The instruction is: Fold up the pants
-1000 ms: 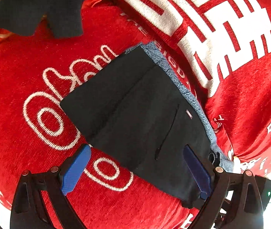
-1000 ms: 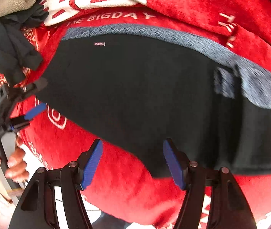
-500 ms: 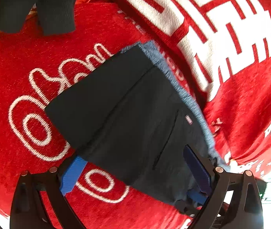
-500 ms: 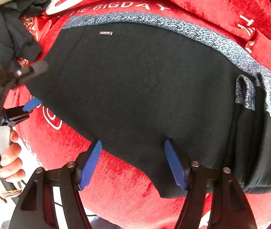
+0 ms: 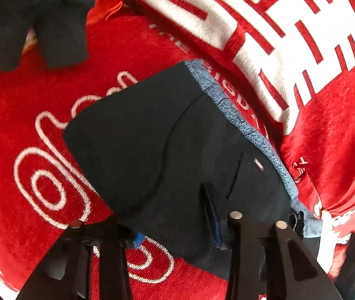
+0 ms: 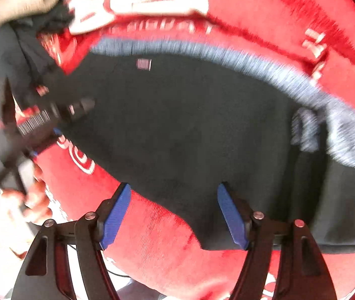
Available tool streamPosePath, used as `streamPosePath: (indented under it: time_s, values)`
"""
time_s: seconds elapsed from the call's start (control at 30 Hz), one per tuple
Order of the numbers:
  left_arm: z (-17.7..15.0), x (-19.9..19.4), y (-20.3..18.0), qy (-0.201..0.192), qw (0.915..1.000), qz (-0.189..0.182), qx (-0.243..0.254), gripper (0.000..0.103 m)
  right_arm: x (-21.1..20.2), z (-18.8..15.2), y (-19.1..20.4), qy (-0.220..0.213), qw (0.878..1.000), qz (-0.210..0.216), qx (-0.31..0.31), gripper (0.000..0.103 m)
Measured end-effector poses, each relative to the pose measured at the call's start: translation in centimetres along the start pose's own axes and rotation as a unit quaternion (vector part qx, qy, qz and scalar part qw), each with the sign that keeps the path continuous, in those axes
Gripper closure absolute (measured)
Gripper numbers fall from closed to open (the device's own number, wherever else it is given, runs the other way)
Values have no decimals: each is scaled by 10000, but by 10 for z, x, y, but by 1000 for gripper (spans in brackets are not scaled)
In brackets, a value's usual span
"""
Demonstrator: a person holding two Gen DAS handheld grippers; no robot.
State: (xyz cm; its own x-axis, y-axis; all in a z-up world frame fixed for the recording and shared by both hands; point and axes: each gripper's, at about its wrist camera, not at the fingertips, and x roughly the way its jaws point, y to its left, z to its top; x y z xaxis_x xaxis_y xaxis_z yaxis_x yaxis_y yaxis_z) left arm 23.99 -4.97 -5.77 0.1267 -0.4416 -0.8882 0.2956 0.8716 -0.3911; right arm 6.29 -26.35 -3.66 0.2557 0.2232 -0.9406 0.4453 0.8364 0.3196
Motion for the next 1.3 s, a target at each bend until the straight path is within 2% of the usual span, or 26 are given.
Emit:
streamPosePath:
  time_s: [0.03, 0.1, 0.13, 0.2, 0.23, 0.33, 0.37, 0.47, 0.53, 0.6, 0.7, 0.73, 0.77, 0.87, 1.0, 1.1, 1.3]
  values:
    - [-1, -4, -11, -99, 9991, 223, 350, 68, -15, 9, -3, -112, 9999, 40, 17, 28]
    - [-8, -11, -35, -348, 9915, 659, 1065, 69, -35, 31, -6, -173, 9996, 210, 51, 28]
    - [-15, -16, -51, -545, 9817, 939, 1568, 69, -43, 43, -7, -182, 9993, 313, 71, 28]
    - [-24, -20, -69, -736, 9671, 1215, 2112, 69, -56, 73, 0, -150, 9979, 623, 76, 27]
    - [-30, -21, -78, -826, 9566, 1376, 2432, 69, -60, 93, 9, -6, 9962, 865, 45, 23]
    - [-44, -20, -97, -989, 9282, 1736, 3138, 69, -56, 131, 40, 393, 9905, 1313, -130, 23]
    - [-46, -20, -102, -1026, 9226, 1798, 3255, 69, -50, 145, 60, 594, 9883, 1367, -312, 23]
    - [-56, -21, -109, -1113, 9046, 1967, 3614, 69, -27, 160, 107, 1114, 9829, 1223, -808, 23]
    - [-57, -20, -115, -1137, 9006, 2016, 3679, 69, -5, 164, 131, 1479, 9778, 1068, -1032, 23]
    - [-59, -20, -116, -1140, 8994, 2037, 3697, 69, 23, 166, 147, 1872, 9724, 716, -1194, 23]
    - [-61, -22, -117, -1176, 8968, 2067, 3732, 69, 52, 170, 157, 2161, 9667, 488, -1278, 26]
    - [-61, -23, -118, -1188, 8961, 2069, 3742, 69, 56, 168, 154, 2181, 9665, 490, -1263, 61]
    - [-61, -23, -118, -1178, 8963, 2078, 3737, 69, 56, 167, 150, 2170, 9673, 542, -1199, 79]
    - [-62, -28, -121, -1149, 9006, 2021, 3673, 69, 35, 160, 133, 1859, 9725, 848, -1120, 82]
    - [-71, -50, -147, -1363, 8939, 1905, 3823, 69, -11, 148, 99, 1418, 9745, 1546, -801, 82]
    - [-78, -72, -180, -1472, 8960, 1646, 3853, 69, -55, 134, 60, 971, 9721, 2085, -457, 82]
    - [-98, -96, -256, -1480, 8994, 1078, 3969, 69, -131, 96, -28, 155, 9649, 2619, 66, 82]
